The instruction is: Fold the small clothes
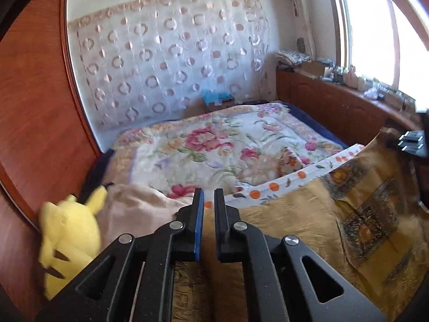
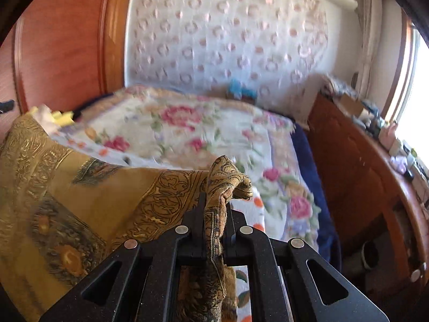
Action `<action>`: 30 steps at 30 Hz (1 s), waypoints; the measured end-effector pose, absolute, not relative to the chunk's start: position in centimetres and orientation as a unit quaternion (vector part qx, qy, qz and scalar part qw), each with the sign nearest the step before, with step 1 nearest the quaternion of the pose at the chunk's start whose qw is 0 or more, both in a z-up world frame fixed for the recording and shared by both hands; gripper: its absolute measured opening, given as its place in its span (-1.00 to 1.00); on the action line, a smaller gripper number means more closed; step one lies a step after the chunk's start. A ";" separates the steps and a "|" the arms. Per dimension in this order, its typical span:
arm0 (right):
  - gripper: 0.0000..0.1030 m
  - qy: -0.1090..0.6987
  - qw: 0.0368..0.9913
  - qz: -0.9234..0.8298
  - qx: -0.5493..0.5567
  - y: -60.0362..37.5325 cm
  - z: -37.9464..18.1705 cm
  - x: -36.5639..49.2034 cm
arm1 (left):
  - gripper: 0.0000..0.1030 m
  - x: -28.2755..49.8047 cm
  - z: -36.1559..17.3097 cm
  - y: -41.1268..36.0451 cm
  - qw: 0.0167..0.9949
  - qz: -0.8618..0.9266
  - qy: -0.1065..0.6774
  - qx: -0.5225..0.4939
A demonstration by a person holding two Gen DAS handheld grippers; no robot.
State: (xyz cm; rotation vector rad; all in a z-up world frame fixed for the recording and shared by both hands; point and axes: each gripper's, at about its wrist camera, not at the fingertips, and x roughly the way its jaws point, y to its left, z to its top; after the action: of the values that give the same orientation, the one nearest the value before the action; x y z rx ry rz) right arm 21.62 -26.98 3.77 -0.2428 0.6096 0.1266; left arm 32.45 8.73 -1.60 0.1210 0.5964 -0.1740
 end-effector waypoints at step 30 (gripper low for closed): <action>-0.04 0.370 0.924 0.092 -0.018 -33.7 1.3 9.9 | 0.45 16.1 -8.0 9.1 0.915 -0.117 0.384 0.025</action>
State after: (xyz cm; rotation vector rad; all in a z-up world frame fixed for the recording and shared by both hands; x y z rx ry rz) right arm 9.92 -33.65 1.27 -0.0374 0.7603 0.1890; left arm 16.05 9.10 -7.97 0.0506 0.7911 -0.2401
